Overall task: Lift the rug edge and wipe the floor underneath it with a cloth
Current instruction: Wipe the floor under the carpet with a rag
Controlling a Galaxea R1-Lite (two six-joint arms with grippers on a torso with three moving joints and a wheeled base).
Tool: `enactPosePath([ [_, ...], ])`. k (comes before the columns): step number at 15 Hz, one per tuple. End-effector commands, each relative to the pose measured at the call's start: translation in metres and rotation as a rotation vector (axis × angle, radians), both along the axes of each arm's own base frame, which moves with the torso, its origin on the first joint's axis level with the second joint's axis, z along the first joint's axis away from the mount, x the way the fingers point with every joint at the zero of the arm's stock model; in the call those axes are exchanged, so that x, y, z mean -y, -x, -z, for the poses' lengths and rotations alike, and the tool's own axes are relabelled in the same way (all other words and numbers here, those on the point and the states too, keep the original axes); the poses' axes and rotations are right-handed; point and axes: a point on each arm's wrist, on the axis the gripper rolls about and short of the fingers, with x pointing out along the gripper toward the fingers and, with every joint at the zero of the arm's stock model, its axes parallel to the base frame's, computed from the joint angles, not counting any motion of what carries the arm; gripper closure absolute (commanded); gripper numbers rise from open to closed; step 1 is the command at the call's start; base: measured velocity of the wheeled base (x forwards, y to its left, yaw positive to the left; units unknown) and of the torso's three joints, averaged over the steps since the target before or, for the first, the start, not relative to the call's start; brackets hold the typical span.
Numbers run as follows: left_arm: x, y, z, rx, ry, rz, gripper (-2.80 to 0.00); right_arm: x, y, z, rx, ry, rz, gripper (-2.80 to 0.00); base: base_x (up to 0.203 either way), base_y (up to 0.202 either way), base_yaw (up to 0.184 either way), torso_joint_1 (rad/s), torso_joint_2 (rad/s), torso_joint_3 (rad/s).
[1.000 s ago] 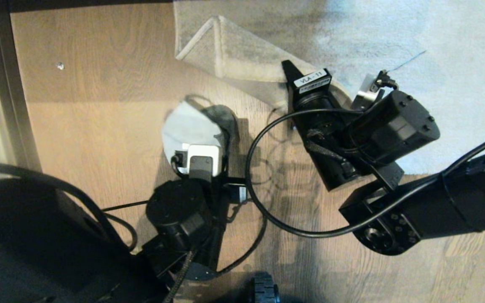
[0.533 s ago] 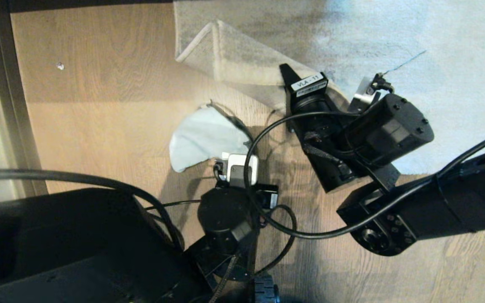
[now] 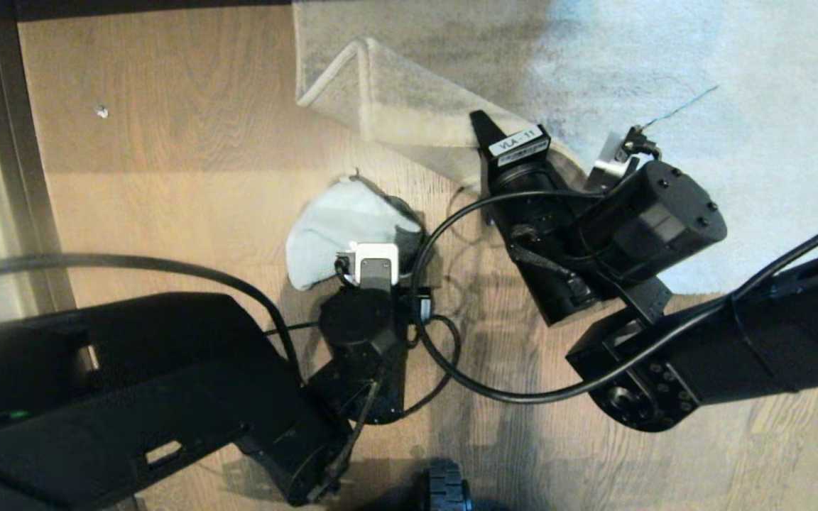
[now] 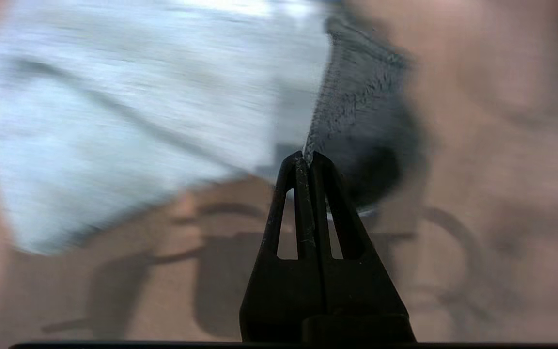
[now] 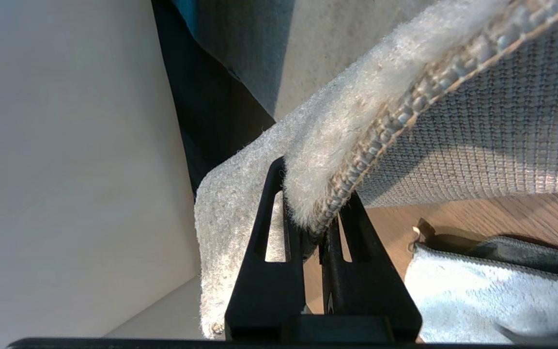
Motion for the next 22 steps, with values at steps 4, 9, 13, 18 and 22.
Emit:
enactPosePath([
  [4,-0.047,-0.036,-0.024,0.062,0.052,-0.156,0.00,0.002,0.002,-0.004,0.033,-0.039,-0.002,0.00,0.000,0.000,0.000,0.000,0.00,0.000],
  [9,-0.080,-0.051,-0.072,0.129,0.099,-0.248,0.00,0.002,0.003,-0.006,0.036,-0.042,-0.002,0.00,0.000,0.000,0.000,0.000,0.00,0.000],
  [13,-0.109,-0.039,-0.101,0.167,0.122,-0.300,0.00,0.003,0.003,-0.006,0.037,-0.043,0.000,0.00,0.000,0.000,0.000,0.000,0.00,0.000],
  [18,-0.112,0.007,-0.083,0.071,0.061,-0.248,0.00,0.003,0.003,-0.006,0.042,-0.038,-0.010,0.00,0.000,0.000,0.000,0.000,0.00,0.000],
  [22,-0.069,0.061,-0.064,0.027,0.048,-0.071,0.00,0.003,0.003,-0.005,0.042,-0.034,-0.013,0.00,0.000,0.000,0.000,0.000,0.00,0.000],
])
